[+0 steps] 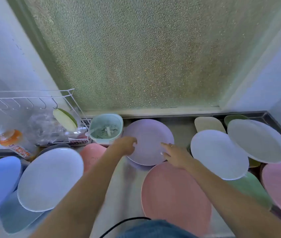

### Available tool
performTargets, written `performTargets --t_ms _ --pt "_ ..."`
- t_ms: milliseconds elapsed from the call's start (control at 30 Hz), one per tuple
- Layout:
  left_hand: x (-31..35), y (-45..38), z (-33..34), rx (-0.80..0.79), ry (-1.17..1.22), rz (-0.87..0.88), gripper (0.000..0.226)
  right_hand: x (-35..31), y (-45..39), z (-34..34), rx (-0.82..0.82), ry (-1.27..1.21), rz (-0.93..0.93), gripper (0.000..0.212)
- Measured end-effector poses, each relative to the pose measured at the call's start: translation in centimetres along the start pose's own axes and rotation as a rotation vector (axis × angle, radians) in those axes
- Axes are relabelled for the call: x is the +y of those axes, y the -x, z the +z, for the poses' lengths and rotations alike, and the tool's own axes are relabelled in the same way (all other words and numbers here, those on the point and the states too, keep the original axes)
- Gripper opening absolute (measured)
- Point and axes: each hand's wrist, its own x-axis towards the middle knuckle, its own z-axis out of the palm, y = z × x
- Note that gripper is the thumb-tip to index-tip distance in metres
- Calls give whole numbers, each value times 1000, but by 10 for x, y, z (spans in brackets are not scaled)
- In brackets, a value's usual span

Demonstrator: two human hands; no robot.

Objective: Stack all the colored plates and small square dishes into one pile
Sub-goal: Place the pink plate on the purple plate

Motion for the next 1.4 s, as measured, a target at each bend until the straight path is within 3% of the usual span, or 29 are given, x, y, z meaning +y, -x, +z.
performTargets --t_ms 167,367,500,667,800,967,1100,1233,1400 --pt "-4 8 54 -132 10 -34 35 39 29 40 -53 -39 127 55" --pt "0 6 86 -52 235 -46 35 45 34 57 -27 -90 193 57" --pt "9 14 91 97 557 -114 49 41 32 60 31 -95 234 52" --pt "11 5 91 117 1098 -373 12 42 29 61 57 -121 250 50" --pt "14 -1 90 124 1314 -469 6 45 29 60 76 -182 252 50" --pt "20 -6 90 156 1375 -535 24 41 19 50 162 -241 252 31" --pt "29 3 78 232 1517 -451 61 27 15 37 246 -272 157 21" --pt "16 12 85 283 1395 -407 86 17 17 34 405 -256 103 21" --pt "2 23 85 193 1348 -497 60 18 12 31 567 -338 170 22"
